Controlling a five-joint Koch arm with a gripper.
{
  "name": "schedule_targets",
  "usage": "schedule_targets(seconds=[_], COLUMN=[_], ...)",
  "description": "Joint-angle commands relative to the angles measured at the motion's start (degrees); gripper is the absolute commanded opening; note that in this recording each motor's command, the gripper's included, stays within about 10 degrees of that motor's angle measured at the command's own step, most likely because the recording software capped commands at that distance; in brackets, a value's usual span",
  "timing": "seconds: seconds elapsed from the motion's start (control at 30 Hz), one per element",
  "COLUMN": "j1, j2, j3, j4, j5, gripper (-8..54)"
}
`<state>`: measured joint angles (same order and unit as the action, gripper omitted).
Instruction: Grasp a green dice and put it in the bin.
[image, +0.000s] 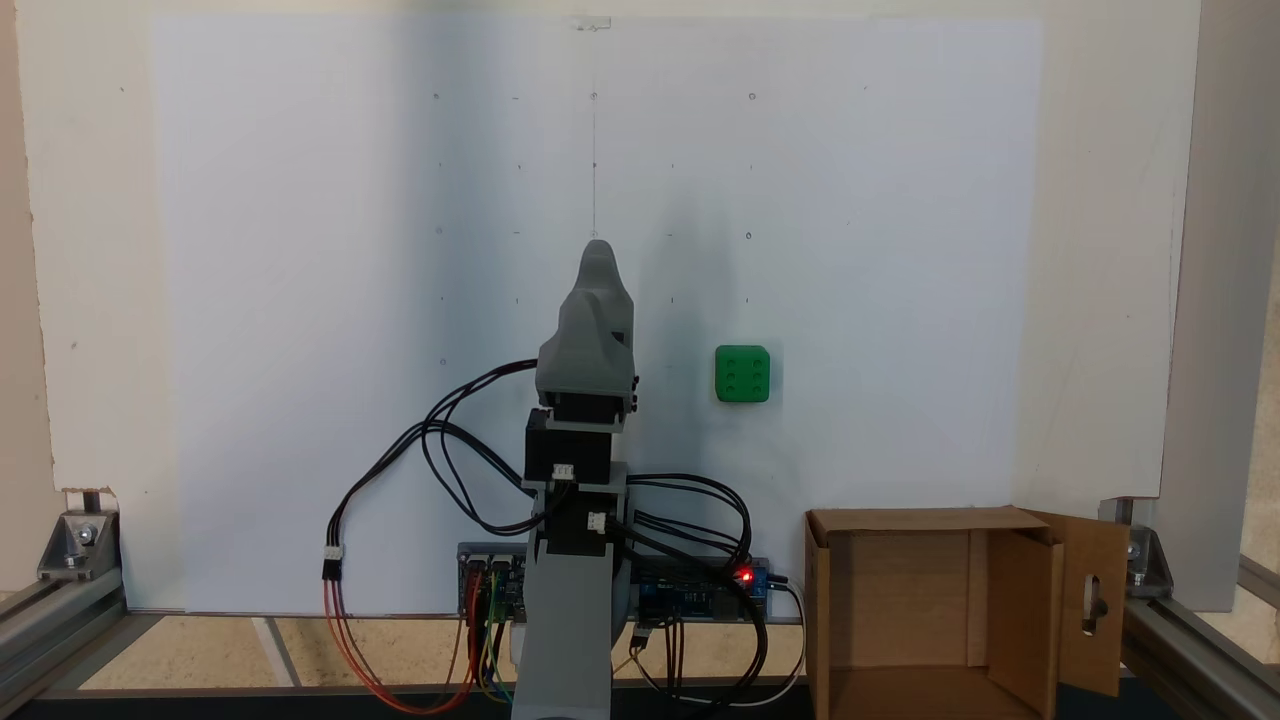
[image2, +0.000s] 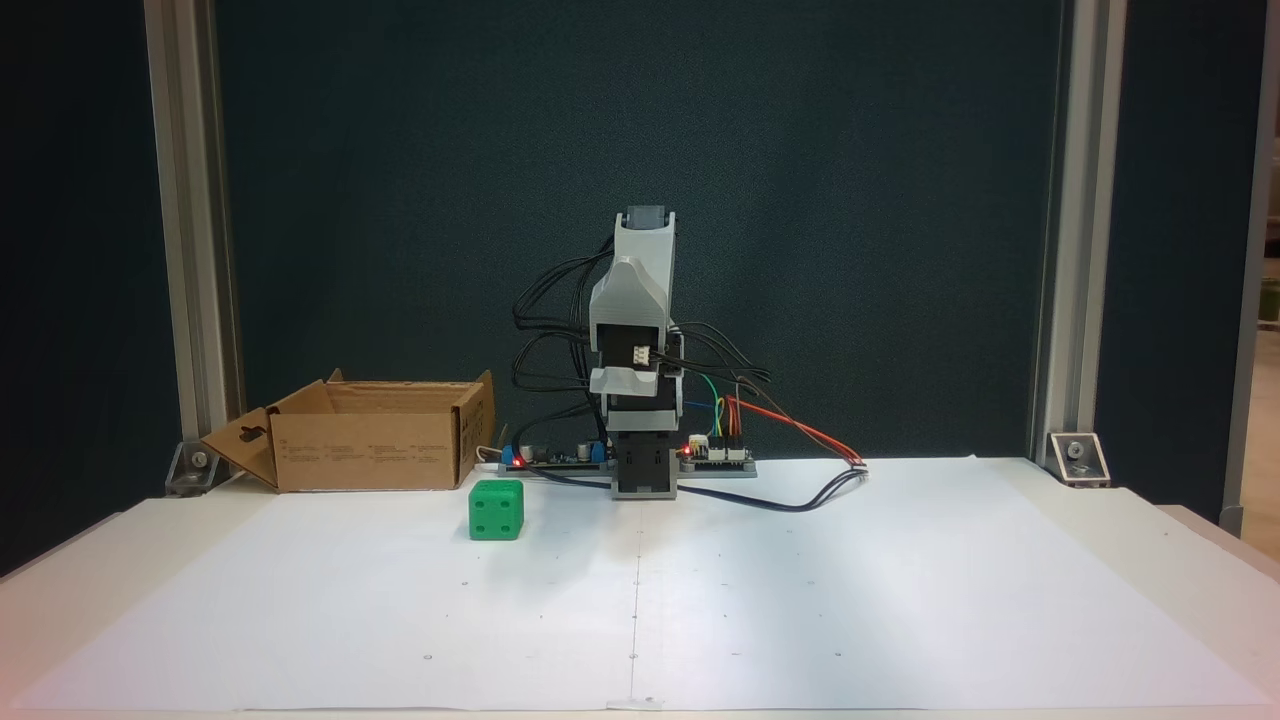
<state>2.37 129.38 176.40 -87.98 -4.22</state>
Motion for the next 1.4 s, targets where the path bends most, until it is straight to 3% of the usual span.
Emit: schedule_targets(seconds=[0.0,1.1,1.37], j1=[0.00,-0.26,-0.62], j2=[6.15,6.33,6.33], j3=[2.72,2.72,-7.65], j4=[-0.70,-0.79,8.70], j5=[1.23,1.14,1.14], gripper=[45.1,43.9,42.5])
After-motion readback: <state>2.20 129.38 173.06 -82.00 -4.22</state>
